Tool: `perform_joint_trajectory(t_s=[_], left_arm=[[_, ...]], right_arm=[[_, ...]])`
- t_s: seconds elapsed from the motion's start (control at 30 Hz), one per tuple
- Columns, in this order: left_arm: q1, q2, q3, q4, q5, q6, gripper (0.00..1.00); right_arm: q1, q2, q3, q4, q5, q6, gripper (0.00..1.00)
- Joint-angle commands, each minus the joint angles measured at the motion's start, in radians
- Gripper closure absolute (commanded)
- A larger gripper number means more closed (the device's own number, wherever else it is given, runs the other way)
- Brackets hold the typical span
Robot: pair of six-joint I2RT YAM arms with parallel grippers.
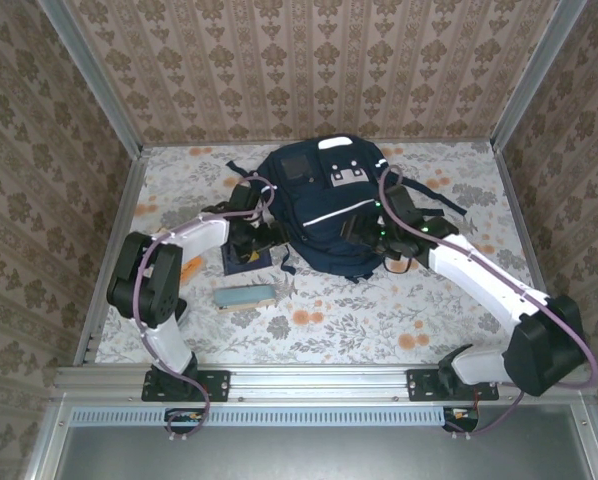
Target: Pack the student bag
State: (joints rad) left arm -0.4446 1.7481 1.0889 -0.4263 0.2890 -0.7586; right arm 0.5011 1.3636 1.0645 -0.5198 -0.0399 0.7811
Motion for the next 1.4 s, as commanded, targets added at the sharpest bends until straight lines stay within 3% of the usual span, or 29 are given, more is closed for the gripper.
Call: perform_joint_trajectory(t_s=[0.0, 0.13, 0.23, 0.47, 0.8, 1.1, 1.37], left_arm=[[0.03, -0.089, 0.016, -0.068, -0.001, -0.014, 0.12], [0.105, -0.147, 0.049, -0.135, -0.045, 0.049, 0.15], [0.189, -0.17, 0.01, -0.146, -0.054, 0.072, 0.23], [0.311, -0.197, -0.095, -0.125, -0.059, 0.108, 0.32], [0.317, -0.132, -0.161, -0.068, -0.015, 0.128, 0.36], [0.314, -0.071, -0.19, -0.019, 0.047, 0.14, 0.38], [0.311, -0.063, -0.206, 0.04, 0.164, 0.142, 0.53]], right_arm=[[0.071, 0.087, 0.089, 0.013, 0.032, -0.032, 0.21], [0.174, 0.224, 0.2, 0.02, 0.033, -0.05, 0.36], [0.257, 0.349, 0.311, 0.023, 0.032, -0.052, 0.43], [0.364, 0.643, 0.587, -0.053, 0.109, -0.014, 0.47], [0.363, 0.885, 0.831, -0.154, 0.228, -0.061, 0.49], [0.363, 1.006, 0.892, -0.16, 0.139, -0.06, 0.57], [0.354, 1.052, 0.889, -0.143, 0.033, -0.059, 0.63]])
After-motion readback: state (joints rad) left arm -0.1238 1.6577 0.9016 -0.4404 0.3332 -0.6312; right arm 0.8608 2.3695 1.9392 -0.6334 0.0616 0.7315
